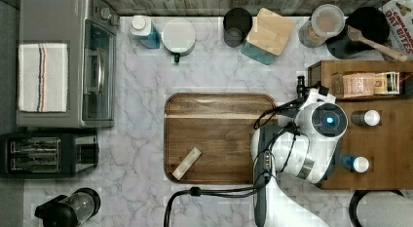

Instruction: Close the drawer.

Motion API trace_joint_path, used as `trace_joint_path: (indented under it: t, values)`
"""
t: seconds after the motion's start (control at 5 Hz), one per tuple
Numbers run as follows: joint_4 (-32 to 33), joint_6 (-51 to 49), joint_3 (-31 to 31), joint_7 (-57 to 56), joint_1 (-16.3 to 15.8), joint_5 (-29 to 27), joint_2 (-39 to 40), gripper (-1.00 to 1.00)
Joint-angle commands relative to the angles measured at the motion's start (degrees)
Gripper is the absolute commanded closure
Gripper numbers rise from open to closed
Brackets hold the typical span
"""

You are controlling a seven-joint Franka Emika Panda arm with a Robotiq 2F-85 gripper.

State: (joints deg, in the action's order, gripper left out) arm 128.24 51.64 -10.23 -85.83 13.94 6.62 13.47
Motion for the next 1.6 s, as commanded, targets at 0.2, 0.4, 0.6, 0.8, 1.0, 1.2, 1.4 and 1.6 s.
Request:
trace_joint_path:
  t: [0.2, 0.4, 0.6, 0.8, 1.0, 1.2, 1.4, 1.6]
  values:
    - [-11.9, -1.4, -10.0, -2.5, 8.2, -0.7, -2.0, 1.00]
    - [-11.9, -1.4, -10.0, -2.5, 8.2, -0.7, -2.0, 1.00]
    - [-11.9, -1.4, -10.1, -2.5, 8.1, -0.7, -2.0, 1.00]
    - [-11.9, -1.4, -10.1, -2.5, 8.2, -0.7, -2.0, 1.00]
    - [-11.9, -1.4, -10.2, -2.5, 8.1, -0.8, -2.0, 1.00]
    - [-11.9, -1.4, -10.2, -2.5, 8.1, -0.8, -2.0, 1.00]
    - [-11.9, -1.3, -10.2, -2.6, 8.0, -0.8, -2.0, 1.00]
    - [-11.9, -1.3, -10.3, -2.6, 8.0, -0.8, -2.0, 1.00]
